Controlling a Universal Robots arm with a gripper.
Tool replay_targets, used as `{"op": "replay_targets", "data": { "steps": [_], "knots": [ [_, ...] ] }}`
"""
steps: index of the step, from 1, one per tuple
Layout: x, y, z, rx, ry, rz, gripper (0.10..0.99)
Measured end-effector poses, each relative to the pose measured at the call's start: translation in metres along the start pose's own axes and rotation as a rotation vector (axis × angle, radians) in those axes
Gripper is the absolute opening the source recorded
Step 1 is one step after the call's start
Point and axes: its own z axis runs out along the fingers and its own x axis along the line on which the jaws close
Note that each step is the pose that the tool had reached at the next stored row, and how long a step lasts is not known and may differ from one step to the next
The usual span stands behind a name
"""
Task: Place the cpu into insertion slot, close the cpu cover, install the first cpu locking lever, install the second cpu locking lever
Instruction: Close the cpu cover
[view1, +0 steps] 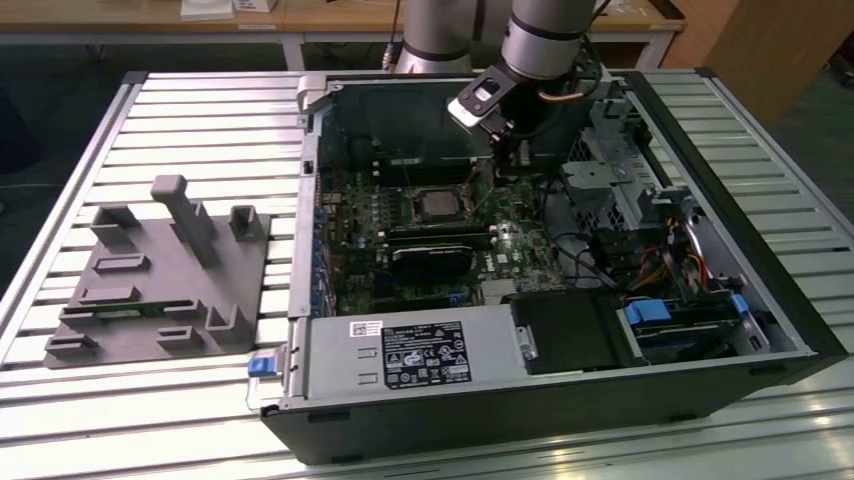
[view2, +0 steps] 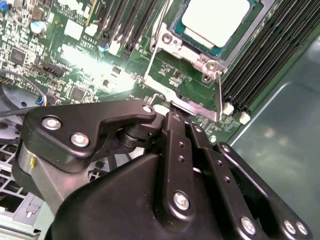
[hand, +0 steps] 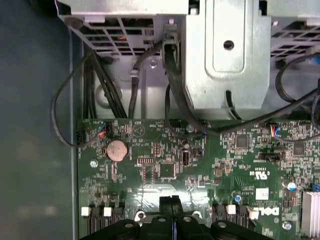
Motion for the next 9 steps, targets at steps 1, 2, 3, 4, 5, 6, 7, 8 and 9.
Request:
{"op": "replay_targets", "data": {
  "steps": [1, 2, 3, 4, 5, 6, 7, 8, 9],
  "knots": [
    [0.0000, -0.0019, 0.0001, -0.003, -0.0001, 0.000, 0.106],
    [0.0000, -0.0038, 0.0002, -0.005, 0.0000, 0.000, 0.106],
    [-0.0001, -0.0057, 0.0003, -0.008, 0.0000, 0.000, 0.106],
    [-0.0001, -0.0078, 0.0004, -0.011, 0.0001, 0.000, 0.106],
    [-0.0001, -0.0101, 0.0005, -0.014, 0.0002, 0.000, 0.106],
    [-0.0002, -0.0125, 0.0006, -0.018, 0.0002, 0.000, 0.106],
    [-0.0002, -0.0153, 0.0008, -0.023, 0.0003, 0.000, 0.106],
    [-0.0002, -0.0182, 0.0009, -0.027, 0.0003, 0.000, 0.106],
    [-0.0003, -0.0211, 0.0011, -0.032, 0.0005, 0.000, 0.106]
  ]
}}
